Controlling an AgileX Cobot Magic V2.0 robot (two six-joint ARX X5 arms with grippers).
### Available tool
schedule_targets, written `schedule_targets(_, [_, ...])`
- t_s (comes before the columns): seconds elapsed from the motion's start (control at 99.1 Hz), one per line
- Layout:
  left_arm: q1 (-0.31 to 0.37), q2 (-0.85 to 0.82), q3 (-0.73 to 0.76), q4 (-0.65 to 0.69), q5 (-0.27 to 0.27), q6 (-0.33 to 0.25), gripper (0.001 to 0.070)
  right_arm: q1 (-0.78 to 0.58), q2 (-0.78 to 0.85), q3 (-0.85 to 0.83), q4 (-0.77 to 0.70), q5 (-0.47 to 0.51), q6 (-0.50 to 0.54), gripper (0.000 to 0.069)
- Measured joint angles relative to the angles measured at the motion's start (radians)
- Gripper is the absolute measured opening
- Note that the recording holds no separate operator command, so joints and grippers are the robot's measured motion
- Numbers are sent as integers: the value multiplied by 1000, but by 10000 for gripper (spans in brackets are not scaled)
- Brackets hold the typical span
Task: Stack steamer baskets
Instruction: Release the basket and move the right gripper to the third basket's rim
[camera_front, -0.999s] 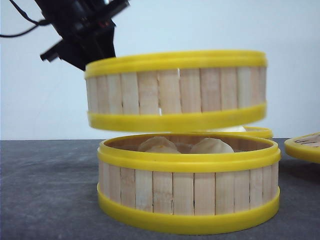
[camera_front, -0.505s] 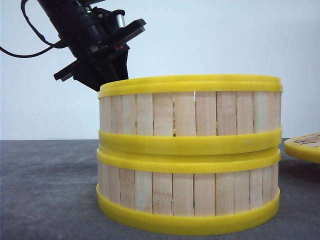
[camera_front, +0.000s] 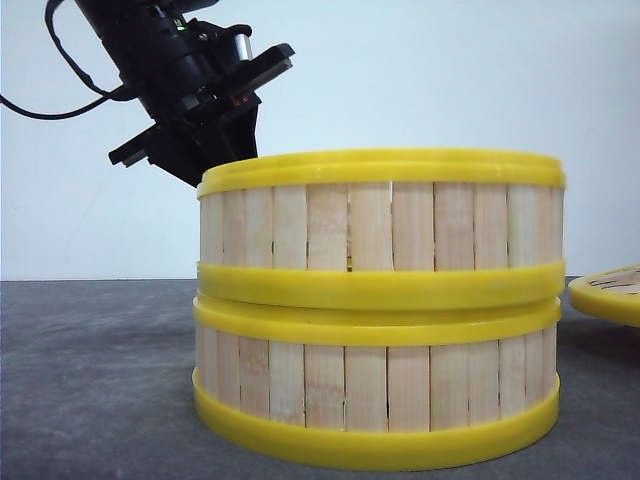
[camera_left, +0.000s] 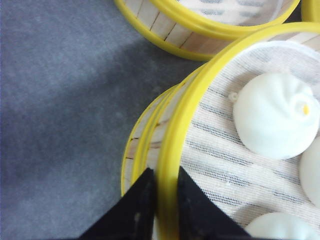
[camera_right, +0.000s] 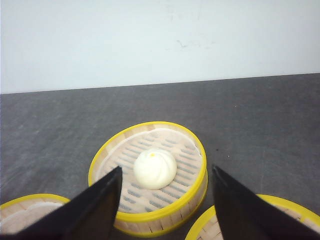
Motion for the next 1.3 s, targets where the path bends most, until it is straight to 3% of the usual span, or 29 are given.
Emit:
schedule_targets(0.071, [-1,3,0,-8,-16,-2,64,0,0,0,-3,0,0,342])
schedule_targets(0.222, [-2,10,0,-14,-24,-2,200,0,0,0,-9,0,0,342])
schedule_targets(0.303, [-2,10,0,-14,-25,-2,229,0,0,0,-10,0,0,342])
schedule_targets(0.494, [0,-18,0,-8,-67,-2,239,0,4,0,-10,0,0,342])
schedule_targets(0.676, [20,-190,0,27,-135,10,239,0,53,15,-20,0,-3,342])
schedule_targets(0.999, [92,-480,-15,29,-149,20,234,0,319,193,-106,-1,-3,342])
schedule_targets(1.12, [92,-595,-97,50,-181,20,234,0,456,262,-133,-6,-3,342])
schedule_targets(1.302, [92,-795,-338,85,-187,11,234,-8,635,334,-129,-8,-11,342])
